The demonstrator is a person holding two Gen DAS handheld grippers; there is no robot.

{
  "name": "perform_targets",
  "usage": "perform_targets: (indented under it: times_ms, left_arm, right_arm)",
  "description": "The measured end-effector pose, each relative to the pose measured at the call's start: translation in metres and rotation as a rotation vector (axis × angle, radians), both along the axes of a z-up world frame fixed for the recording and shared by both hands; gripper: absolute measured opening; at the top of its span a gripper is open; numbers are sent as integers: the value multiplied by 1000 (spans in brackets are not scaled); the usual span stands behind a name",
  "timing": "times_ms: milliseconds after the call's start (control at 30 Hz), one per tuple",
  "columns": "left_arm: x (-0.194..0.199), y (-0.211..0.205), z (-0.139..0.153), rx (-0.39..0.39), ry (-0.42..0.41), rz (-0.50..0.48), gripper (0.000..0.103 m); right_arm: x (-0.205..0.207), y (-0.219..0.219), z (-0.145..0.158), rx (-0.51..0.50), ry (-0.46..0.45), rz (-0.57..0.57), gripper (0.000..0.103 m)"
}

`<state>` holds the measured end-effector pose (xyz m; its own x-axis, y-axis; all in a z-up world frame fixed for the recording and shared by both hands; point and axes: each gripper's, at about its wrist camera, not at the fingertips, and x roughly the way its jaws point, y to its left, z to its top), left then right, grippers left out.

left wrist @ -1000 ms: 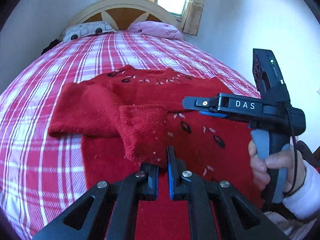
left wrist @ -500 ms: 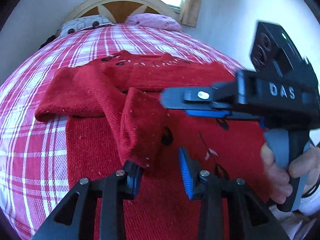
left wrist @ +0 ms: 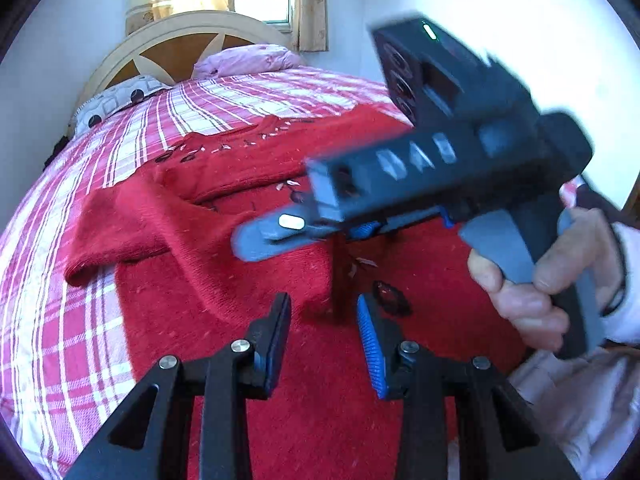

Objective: Fold small clothes

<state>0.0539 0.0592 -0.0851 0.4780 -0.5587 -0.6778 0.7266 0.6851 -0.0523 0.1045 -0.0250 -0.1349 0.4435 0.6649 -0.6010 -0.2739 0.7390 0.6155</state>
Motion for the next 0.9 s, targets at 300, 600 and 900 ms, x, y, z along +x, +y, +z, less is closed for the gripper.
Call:
perform_targets:
  times_ms: [300, 600, 900]
  left_arm:
    - [38, 68, 15, -99, 39, 232, 36]
    - [107, 68, 0, -142, 144, 536, 36]
    - [158, 63, -23, -70, 199, 763, 36]
  right_arm:
    - [0, 2, 11, -131, -79, -8, 10]
    - [43, -8, 172, -253, -426, -9, 10]
    - [59, -68, 196, -256, -447, -119, 10]
